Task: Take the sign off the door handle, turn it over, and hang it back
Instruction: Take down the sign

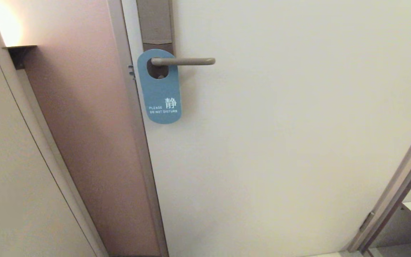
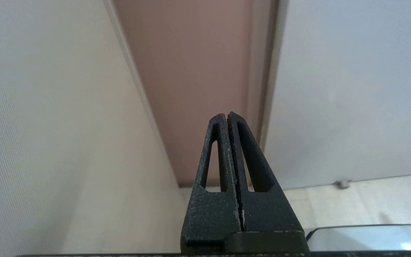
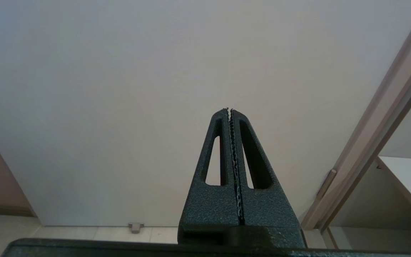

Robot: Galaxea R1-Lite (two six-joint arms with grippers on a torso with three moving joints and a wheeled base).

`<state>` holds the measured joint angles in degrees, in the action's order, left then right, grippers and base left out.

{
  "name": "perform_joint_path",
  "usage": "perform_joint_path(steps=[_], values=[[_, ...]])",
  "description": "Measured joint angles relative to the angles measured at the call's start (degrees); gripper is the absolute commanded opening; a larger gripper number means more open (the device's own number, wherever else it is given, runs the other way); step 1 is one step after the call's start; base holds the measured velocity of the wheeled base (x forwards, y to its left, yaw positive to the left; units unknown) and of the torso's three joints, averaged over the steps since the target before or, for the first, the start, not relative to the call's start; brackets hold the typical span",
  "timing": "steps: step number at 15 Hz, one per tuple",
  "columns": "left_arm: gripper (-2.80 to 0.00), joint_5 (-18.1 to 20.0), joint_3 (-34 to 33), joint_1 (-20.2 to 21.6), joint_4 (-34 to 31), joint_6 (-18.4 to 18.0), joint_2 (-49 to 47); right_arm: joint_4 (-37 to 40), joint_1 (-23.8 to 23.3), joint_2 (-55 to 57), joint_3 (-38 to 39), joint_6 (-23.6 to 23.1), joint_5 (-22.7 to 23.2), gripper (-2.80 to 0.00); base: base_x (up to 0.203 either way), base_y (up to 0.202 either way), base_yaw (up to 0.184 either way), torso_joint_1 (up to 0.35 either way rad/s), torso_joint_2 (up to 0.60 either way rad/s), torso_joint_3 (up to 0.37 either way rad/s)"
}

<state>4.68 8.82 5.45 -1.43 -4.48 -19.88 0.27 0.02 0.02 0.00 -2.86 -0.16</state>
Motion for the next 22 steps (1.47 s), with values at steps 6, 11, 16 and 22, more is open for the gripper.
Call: perform_joint_path(steps=[6, 11, 16, 22], values=[[-2.8, 4.3, 11.8, -1.0, 7.0, 2.6, -18.6, 0.0, 0.0, 0.0, 0.0, 0.0, 0.0, -2.8, 0.0, 0.0, 0.0, 0.0, 0.0, 0.0], [-2.8, 14.8, 21.9, -1.1, 16.3, 2.4, -37.1, 0.0, 0.0, 0.0, 0.0, 0.0, 0.0, -2.8, 0.0, 0.0, 0.0, 0.0, 0.0, 0.0], [-2.8, 22.2, 29.3, -1.2, 24.0, 2.3, -52.2, 0.0, 0.0, 0.0, 0.0, 0.0, 0.0, -2.8, 0.0, 0.0, 0.0, 0.0, 0.0, 0.0], [-2.8, 23.8, 35.6, -6.8, 28.4, 2.5, -62.5, 0.0, 0.0, 0.0, 0.0, 0.0, 0.0, -2.8, 0.0, 0.0, 0.0, 0.0, 0.0, 0.0]])
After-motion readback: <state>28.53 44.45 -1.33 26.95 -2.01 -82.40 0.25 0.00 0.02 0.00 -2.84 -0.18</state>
